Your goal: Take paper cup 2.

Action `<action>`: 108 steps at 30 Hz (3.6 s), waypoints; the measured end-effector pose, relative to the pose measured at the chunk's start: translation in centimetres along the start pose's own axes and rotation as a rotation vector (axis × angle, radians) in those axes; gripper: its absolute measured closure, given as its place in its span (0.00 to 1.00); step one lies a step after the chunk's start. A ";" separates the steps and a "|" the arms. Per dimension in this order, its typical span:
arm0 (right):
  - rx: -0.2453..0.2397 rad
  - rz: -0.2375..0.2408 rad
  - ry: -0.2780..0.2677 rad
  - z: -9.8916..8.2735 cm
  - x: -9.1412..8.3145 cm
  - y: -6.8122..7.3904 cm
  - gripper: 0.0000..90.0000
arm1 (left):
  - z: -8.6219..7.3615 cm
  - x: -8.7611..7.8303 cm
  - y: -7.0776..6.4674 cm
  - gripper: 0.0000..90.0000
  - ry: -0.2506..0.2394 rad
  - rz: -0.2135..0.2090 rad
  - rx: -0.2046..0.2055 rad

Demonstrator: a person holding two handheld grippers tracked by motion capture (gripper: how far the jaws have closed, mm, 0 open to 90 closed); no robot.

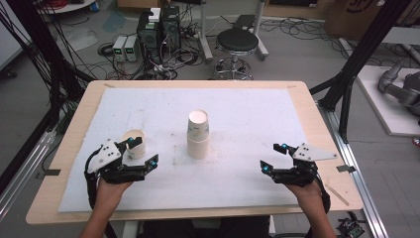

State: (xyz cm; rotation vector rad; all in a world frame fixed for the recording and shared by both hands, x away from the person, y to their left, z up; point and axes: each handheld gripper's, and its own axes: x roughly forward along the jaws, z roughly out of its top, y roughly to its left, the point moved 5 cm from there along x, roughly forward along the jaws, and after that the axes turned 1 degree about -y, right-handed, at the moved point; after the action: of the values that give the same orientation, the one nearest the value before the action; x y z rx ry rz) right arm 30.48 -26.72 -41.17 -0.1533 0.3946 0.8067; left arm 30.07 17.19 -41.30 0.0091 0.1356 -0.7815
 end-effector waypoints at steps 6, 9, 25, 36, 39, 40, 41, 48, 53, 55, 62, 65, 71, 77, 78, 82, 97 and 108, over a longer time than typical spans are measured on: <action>0.005 0.021 0.005 0.1 0.2 0.3 0.23 | -0.1 0.2 -0.4 0.18 0.003 -0.014 0.004; 0.009 0.026 0.004 0.2 0.3 0.3 0.22 | -0.4 0.3 -0.7 0.18 0.008 -0.025 0.008; -0.004 0.102 -0.003 3.4 1.3 1.3 0.21 | -1.2 1.1 -1.3 0.18 0.034 -0.055 0.018; -0.055 0.181 0.000 7.8 4.9 3.3 0.21 | -1.3 1.1 -1.4 0.18 0.040 -0.068 0.012; -0.067 0.196 0.003 9.0 6.1 3.9 0.21 | -1.4 1.2 -1.4 0.18 0.040 -0.068 0.010; -0.073 0.202 0.000 9.4 6.5 4.0 0.21 | -1.4 1.2 -1.4 0.18 0.039 -0.068 0.008; -0.071 0.205 0.004 9.7 7.0 4.1 0.21 | -1.5 1.2 -1.4 0.18 0.038 -0.068 0.008; -0.084 0.234 0.022 11.5 8.7 4.6 0.21 | -1.5 1.3 -1.5 0.18 0.041 -0.078 0.009; -0.098 0.253 0.051 12.6 9.9 5.0 0.21 | -1.5 1.4 -1.6 0.18 0.044 -0.086 0.011; -0.100 0.254 0.063 12.9 10.5 5.0 0.21 | -1.5 1.4 -1.7 0.18 0.043 -0.088 0.011; -0.097 0.257 0.123 13.4 12.8 5.0 0.21 | -1.6 1.5 -1.7 0.18 0.044 -0.095 0.012; -0.093 0.261 0.137 13.6 13.6 4.9 0.21 | -1.6 1.6 -1.8 0.18 0.045 -0.099 0.013; -0.093 0.261 0.154 13.7 14.9 5.0 0.21 | -1.6 1.6 -1.8 0.19 0.048 -0.103 0.012; -0.086 0.271 0.173 13.4 16.4 5.4 0.21 | -1.6 1.7 -1.8 0.19 0.048 -0.104 0.011; -0.085 0.275 0.173 13.4 16.6 5.5 0.21 | -1.6 1.7 -1.8 0.19 0.048 -0.103 0.010; -0.084 0.273 0.184 13.2 17.3 5.6 0.22 | -1.6 1.5 -1.7 0.19 0.046 -0.099 0.007; -0.093 0.281 0.182 13.2 17.7 5.5 0.36 | -1.6 1.5 -1.6 0.19 0.046 -0.100 0.001; -0.061 0.303 0.122 14.3 16.8 5.1 0.37 | -1.7 1.6 -1.6 0.19 0.051 -0.103 -0.002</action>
State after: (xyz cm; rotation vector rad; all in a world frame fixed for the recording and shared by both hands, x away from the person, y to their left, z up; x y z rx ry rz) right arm 41.35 -7.91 -34.75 -0.2034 0.5164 1.1123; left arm 29.86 15.09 -43.11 0.0201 0.1862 -0.8842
